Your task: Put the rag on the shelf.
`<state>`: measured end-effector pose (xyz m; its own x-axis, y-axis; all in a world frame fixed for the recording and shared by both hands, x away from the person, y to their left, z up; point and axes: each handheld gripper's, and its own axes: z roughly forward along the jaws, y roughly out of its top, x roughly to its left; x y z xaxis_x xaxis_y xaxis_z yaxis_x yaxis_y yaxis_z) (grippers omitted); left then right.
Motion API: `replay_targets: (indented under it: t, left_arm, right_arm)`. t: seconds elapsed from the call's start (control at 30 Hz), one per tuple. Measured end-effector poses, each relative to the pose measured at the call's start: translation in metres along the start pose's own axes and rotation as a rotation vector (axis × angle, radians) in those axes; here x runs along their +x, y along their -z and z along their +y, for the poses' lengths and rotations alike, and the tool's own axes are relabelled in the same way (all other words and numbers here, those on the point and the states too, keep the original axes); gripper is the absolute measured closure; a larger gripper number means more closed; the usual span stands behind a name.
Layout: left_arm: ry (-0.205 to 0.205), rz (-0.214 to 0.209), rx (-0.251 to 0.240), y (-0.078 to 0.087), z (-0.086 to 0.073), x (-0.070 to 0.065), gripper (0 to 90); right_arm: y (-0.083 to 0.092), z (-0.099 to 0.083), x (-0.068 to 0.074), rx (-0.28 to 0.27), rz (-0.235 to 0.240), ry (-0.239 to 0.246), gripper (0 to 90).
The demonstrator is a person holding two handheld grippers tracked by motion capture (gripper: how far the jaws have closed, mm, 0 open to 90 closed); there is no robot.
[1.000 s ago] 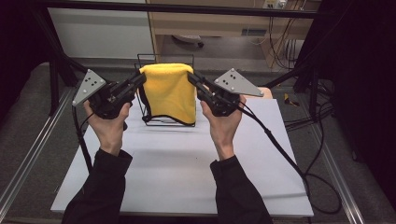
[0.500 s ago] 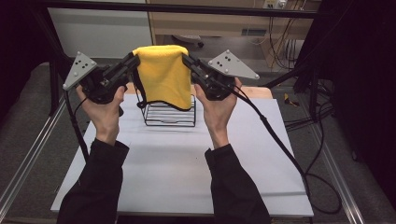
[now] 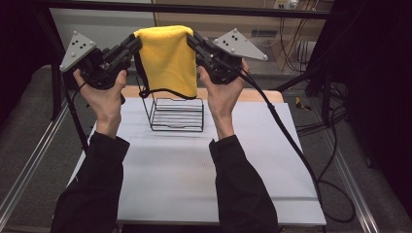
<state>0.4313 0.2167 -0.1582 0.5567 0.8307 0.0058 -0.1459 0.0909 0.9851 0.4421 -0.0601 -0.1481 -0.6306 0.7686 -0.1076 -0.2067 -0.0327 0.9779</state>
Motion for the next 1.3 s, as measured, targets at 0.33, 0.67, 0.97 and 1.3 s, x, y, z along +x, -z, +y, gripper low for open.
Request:
replay_targets:
  t: [0.33,0.67,0.97,1.3]
  left_arm:
    - [-0.007,0.011,0.006,-0.019,0.01,0.007,81.3]
    - [-0.012,0.016,-0.002,-0.036,0.022,0.014,81.2]
    - [-0.018,0.028,0.0,-0.054,0.028,0.024,81.3]
    - [0.003,0.02,0.026,-0.072,0.017,0.039,81.3]
  right_arm:
    - [-0.012,0.009,-0.009,-0.015,-0.014,0.001,84.7]
    - [-0.022,0.016,-0.02,-0.019,-0.027,-0.001,84.6]
    - [-0.036,0.022,-0.028,-0.017,-0.038,-0.002,84.6]
    - [-0.053,0.017,-0.039,0.023,-0.062,0.006,84.5]
